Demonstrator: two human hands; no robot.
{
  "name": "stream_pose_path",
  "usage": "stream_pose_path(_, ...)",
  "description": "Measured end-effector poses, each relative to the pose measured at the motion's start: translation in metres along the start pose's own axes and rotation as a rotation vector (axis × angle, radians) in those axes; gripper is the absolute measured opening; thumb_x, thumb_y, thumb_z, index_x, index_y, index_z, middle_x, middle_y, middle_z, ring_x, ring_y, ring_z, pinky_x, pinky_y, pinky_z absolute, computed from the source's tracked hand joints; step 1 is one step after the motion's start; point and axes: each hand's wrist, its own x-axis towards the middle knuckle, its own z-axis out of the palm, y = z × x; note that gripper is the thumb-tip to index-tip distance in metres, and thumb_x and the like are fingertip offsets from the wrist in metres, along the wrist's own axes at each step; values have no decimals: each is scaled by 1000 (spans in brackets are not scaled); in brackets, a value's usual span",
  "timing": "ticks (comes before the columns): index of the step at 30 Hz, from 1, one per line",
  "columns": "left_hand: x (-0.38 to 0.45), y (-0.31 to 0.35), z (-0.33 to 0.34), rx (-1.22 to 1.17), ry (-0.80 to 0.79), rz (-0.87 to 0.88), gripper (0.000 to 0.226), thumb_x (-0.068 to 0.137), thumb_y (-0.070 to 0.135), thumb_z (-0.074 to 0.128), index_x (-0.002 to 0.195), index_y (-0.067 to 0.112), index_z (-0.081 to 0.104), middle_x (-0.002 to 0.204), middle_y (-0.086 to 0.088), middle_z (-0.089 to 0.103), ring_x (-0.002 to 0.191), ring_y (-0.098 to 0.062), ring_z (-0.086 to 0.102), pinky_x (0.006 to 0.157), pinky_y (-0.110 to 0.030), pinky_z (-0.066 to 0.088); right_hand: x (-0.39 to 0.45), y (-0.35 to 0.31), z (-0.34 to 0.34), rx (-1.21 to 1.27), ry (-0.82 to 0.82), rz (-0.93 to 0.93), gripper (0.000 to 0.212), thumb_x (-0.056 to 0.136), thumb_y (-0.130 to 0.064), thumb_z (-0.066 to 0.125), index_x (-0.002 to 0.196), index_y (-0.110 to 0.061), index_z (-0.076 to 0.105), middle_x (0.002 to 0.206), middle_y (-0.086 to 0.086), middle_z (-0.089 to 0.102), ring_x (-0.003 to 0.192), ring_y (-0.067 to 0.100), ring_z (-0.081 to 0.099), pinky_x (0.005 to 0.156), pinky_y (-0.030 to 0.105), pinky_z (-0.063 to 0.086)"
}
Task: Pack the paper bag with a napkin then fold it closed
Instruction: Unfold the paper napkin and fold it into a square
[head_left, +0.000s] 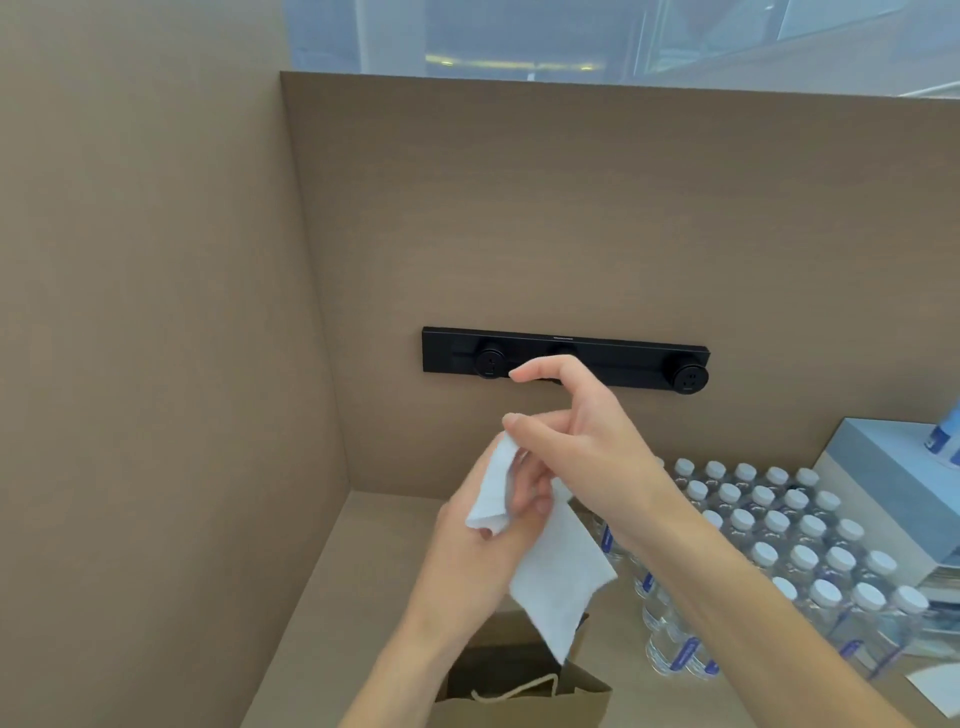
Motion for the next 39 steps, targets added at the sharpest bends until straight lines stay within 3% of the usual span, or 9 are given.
stream_pose_path(4,1,7,-14,-305,-61,-218,19,95,32,60,95,41,76,98,2,80,91,-18,77,74,-31,62,5,6,-8,82,7,-7,36,96,-19,68,126,-21,48,88,8,81,72,21,73,64,27,53)
stream_pose_path(7,2,9,-28,-484,-65,-360,19,91,26,66,105,23,78,110,-12,78,99,-30,75,81,-41,60,2,23,-19,45,114,4,52,86,-33,79,128,-30,49,107,-3,79,100,15,72,85,30,55)
stream_pose_path(10,2,8,-40,-636,-56,-451,43,81,26,72,121,12,72,122,-21,72,113,-42,68,103,-56,48,-3,42,-30,-79,206,98,77,68,-53,85,133,-37,46,120,-14,69,114,4,63,87,26,50)
stream_pose_path(13,3,7,-47,-717,-117,-524,48,81,27,71,125,10,69,133,-24,65,124,-48,59,112,-64,35,-10,54,-36,35,87,333,106,53,-67,87,143,-33,43,128,-9,66,117,14,65,95,41,56)
stream_pose_path(15,5,8,-51,-763,-147,-547,50,77,27,74,125,13,70,131,-23,66,117,-48,63,100,-61,48,-13,61,-41,199,-34,408,92,60,-59,90,137,-22,56,127,0,72,113,23,70,96,49,57)
stream_pose_path(19,8,10,-55,-739,-107,-549,65,67,30,82,127,15,66,123,-21,71,100,-43,72,77,-52,57,-15,67,-44,351,-159,395,50,76,-44,84,115,-14,75,123,9,74,109,28,72,86,42,59)
stream_pose_path(33,14,14,-76,-416,-172,-353,37,88,22,74,124,15,69,132,-9,69,120,-32,67,97,-51,56,-15,43,-51,188,40,125,20,80,-36,76,100,-33,80,110,-4,79,99,17,76,78,28,63)
stream_pose_path(36,11,20,-68,-266,-95,-292,41,89,29,75,128,21,64,130,-1,71,116,-25,69,99,-50,55,-16,40,-49,203,13,114,23,82,-35,75,103,-29,79,112,-1,79,100,20,76,80,33,63)
stream_pose_path(39,8,24,-53,112,178,-194,44,92,42,65,133,33,52,138,11,61,117,-11,62,104,-40,49,-15,30,-48,226,33,105,17,88,-29,73,102,-20,79,106,7,80,93,27,77,71,33,63)
